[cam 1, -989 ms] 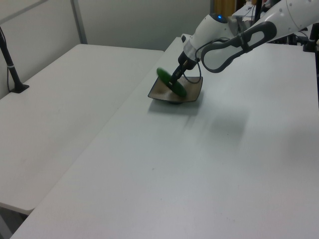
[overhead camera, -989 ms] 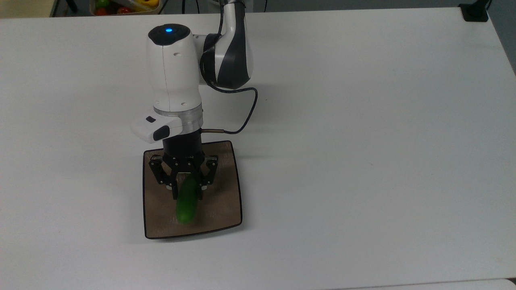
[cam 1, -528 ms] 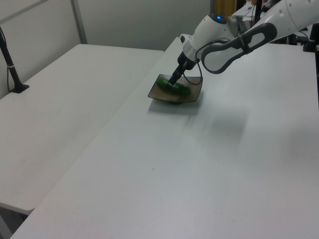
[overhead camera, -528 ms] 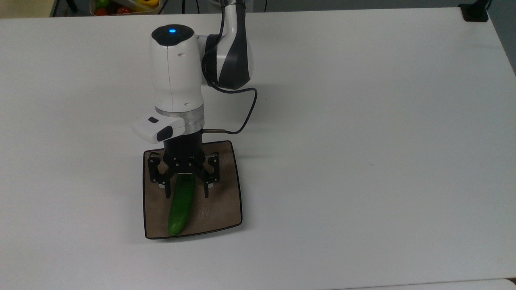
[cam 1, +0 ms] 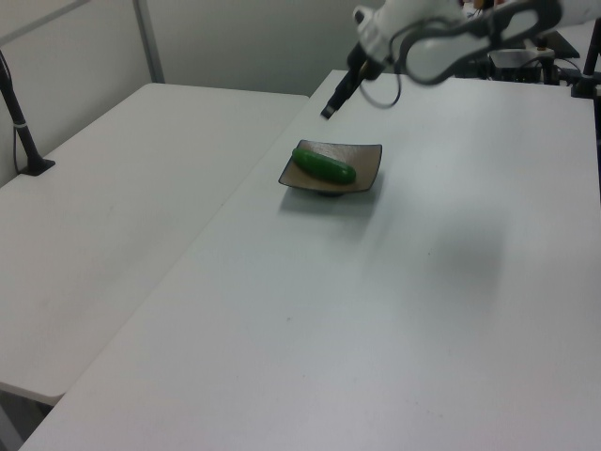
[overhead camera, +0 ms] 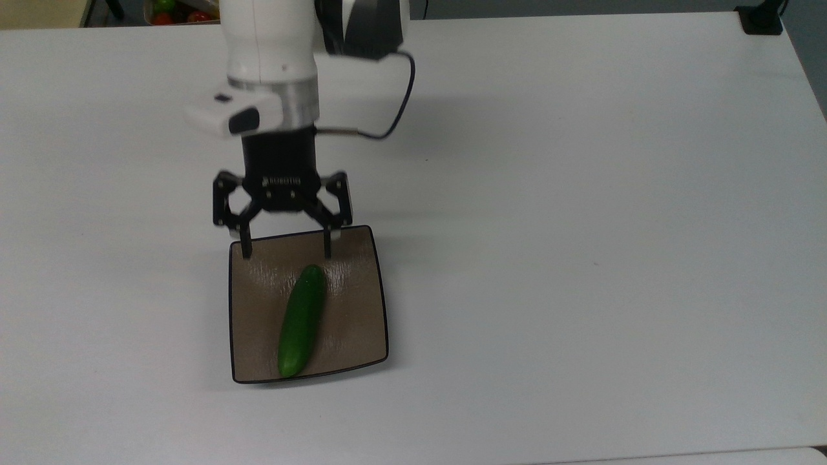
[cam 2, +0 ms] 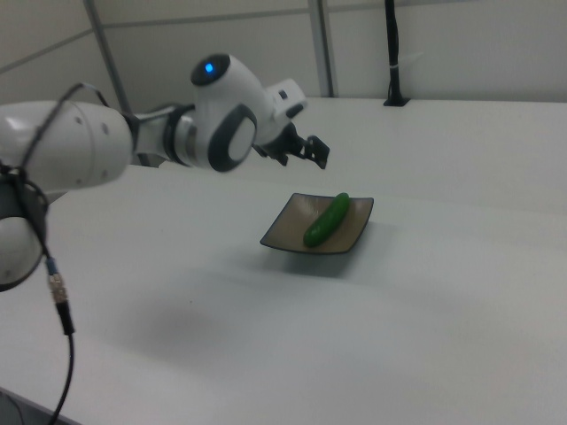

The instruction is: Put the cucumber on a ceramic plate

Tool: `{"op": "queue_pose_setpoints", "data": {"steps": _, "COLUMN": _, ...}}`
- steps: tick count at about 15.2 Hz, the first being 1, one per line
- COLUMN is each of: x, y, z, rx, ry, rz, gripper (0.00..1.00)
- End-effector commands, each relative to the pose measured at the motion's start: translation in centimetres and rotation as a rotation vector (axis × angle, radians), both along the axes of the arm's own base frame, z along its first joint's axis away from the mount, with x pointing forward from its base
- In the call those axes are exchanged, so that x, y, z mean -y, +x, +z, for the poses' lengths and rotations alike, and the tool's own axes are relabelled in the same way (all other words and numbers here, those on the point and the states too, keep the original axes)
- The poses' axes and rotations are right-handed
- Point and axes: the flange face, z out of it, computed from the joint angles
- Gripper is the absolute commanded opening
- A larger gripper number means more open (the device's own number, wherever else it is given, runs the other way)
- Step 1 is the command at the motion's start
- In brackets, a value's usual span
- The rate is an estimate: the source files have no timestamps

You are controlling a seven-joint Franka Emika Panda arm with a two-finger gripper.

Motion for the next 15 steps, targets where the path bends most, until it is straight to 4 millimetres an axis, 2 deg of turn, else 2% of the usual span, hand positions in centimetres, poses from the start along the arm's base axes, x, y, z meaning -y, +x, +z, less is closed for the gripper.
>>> {"op": "queue_pose_setpoints", "data": {"steps": 1, "x": 0.7, "y": -6.0, "z": 7.4, "rx": -0.121, "ry": -0.002, "rz": -0.002, "gripper": 1.0}}
{"op": "queue_pose_setpoints", "data": {"steps": 4, "x": 1.6, "y": -9.9, "z": 12.2, "rx": -0.216, "ry": 0.012, "rz": -0.021, "gripper": 1.0}}
{"op": "queue_pose_setpoints", "data": {"steps": 9, "x": 2.7, "y": -16.3, "z": 16.8, "rx": -0.398, "ry": 0.049, "rz": -0.082, "gripper": 1.0}}
{"op": "queue_pose_setpoints", "data": {"steps": 12, "x": 1.5, "y": -19.7, "z": 18.2, "rx": -0.514, "ry": 0.042, "rz": -0.058, "gripper": 1.0}}
{"op": "queue_pose_setpoints", "data": {"steps": 15, "x": 0.2, "y": -21.5, "z": 18.2, "rx": -0.605, "ry": 0.048, "rz": -0.082, "gripper": 1.0}}
